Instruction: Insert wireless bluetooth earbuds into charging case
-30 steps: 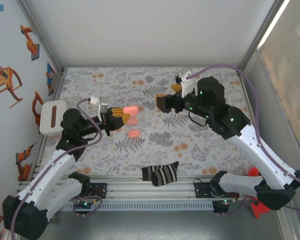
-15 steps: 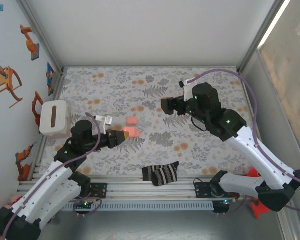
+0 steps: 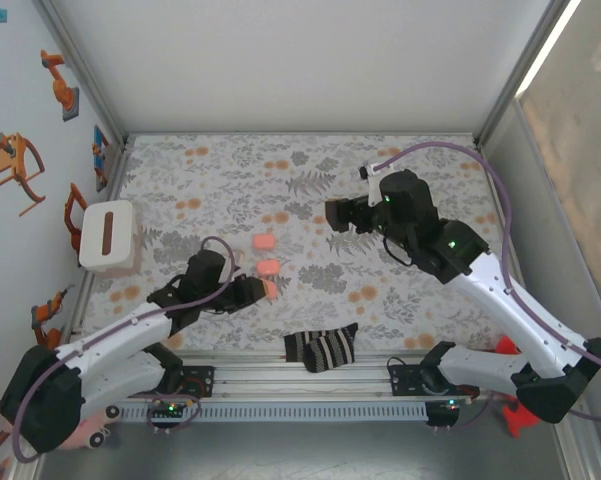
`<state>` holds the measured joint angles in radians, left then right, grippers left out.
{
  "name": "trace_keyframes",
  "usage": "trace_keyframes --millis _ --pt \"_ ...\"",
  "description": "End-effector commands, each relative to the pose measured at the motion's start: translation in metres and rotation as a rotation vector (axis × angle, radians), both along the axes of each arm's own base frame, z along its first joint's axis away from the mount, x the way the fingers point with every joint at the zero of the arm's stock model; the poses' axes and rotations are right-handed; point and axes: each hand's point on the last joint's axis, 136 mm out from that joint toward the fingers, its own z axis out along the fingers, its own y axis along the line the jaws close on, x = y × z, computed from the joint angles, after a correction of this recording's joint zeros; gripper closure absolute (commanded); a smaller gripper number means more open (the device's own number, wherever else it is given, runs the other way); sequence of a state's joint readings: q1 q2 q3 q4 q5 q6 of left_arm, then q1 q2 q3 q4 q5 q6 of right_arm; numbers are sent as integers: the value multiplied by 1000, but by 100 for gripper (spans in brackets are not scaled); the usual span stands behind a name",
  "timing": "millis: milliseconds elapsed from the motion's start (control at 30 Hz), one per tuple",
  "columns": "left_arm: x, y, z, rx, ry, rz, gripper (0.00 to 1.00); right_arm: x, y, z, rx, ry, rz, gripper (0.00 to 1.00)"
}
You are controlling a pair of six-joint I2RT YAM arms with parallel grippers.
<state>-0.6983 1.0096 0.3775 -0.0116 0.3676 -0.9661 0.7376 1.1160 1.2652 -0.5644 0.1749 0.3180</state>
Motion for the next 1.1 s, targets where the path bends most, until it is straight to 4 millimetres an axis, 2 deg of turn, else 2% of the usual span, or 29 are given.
trace_keyframes --millis 0,167,333,367,633,767,933,1067 --pt "11 -15 -1 -3 -18 32 100 2 -5 -2 -18 -9 -26 1" --pt "16 -28 -19 35 5 40 100 1 -6 -4 -33 -5 -23 1" --pt "20 -24 -28 67 11 72 100 0 -8 -7 -47 1 -24 1" --pt "19 -23 -29 75 13 74 97 0 -8 -6 -47 0 -26 1" --pt "12 -9 -33 151 25 70 50 3 -9 -7 -62 -2 -35 1" --pt "12 0 -34 195 21 83 41 5 -6 -8 -67 1 -30 2" --pt "21 17 -21 239 -36 122 36 6 -11 -10 -99 -3 -42 1" --pt "41 37 14 278 -152 147 31 8 -28 -11 -139 -12 -80 1"
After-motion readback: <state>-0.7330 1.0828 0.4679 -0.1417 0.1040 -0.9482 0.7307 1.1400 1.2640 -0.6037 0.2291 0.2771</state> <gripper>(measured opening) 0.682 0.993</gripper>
